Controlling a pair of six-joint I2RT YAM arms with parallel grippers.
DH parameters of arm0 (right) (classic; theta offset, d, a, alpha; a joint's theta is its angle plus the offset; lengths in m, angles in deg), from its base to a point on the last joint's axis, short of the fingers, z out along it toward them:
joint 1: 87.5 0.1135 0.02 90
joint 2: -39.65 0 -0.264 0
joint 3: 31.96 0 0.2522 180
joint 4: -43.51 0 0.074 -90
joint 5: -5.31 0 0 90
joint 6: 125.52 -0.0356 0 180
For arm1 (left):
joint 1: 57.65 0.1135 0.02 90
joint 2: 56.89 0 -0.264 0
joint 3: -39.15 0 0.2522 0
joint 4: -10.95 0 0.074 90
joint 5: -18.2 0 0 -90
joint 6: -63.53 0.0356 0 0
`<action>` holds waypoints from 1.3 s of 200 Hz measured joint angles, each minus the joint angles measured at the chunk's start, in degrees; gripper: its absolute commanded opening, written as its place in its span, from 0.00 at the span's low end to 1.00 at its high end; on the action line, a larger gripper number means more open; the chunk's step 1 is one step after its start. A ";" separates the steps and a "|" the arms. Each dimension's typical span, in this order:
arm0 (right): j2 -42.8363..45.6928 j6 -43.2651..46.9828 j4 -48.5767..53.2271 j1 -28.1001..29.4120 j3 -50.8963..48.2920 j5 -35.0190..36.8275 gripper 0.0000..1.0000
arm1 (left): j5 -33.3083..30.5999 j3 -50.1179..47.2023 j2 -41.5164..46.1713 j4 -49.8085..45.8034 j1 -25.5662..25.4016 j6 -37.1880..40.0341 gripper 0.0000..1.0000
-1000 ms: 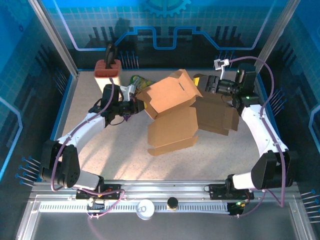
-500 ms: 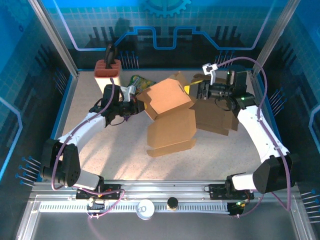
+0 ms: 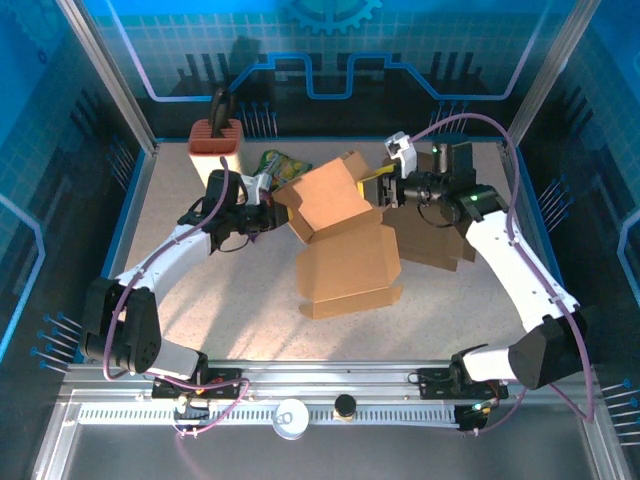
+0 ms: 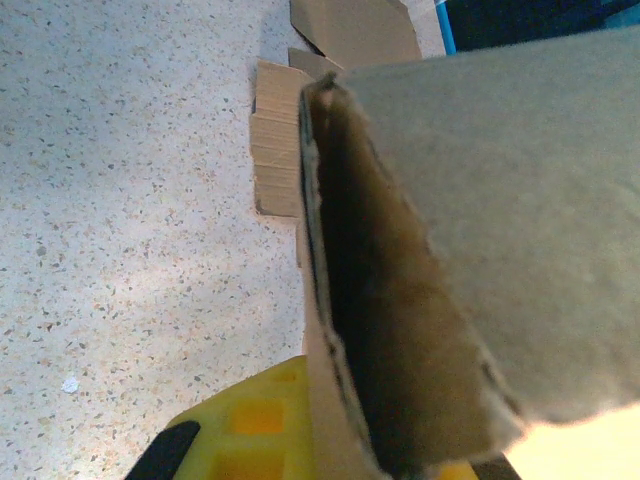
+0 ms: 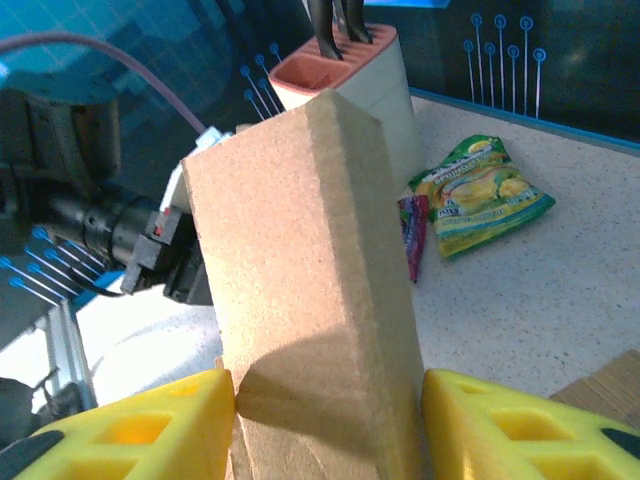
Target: Fold the paper box
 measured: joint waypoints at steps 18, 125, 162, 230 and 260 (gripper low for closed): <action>0.00 1.42 0.90 1.55 0.17 2.19 0.50 | 0.00 0.00 0.02 -0.20 0.00 0.00 0.00; -2.34 6.78 4.50 8.70 3.58 20.57 0.46 | -0.46 0.00 0.50 -1.16 0.00 0.00 0.00; -3.91 9.01 4.70 12.90 4.24 32.83 0.42 | -1.51 0.00 0.55 -2.10 0.00 0.04 0.00; -7.10 12.02 4.02 17.62 4.33 50.45 0.16 | -2.69 0.00 0.55 -3.65 -0.13 0.44 0.00; -7.93 12.76 3.37 19.78 4.68 58.07 0.00 | -3.45 0.28 0.55 -4.63 -0.24 0.44 0.00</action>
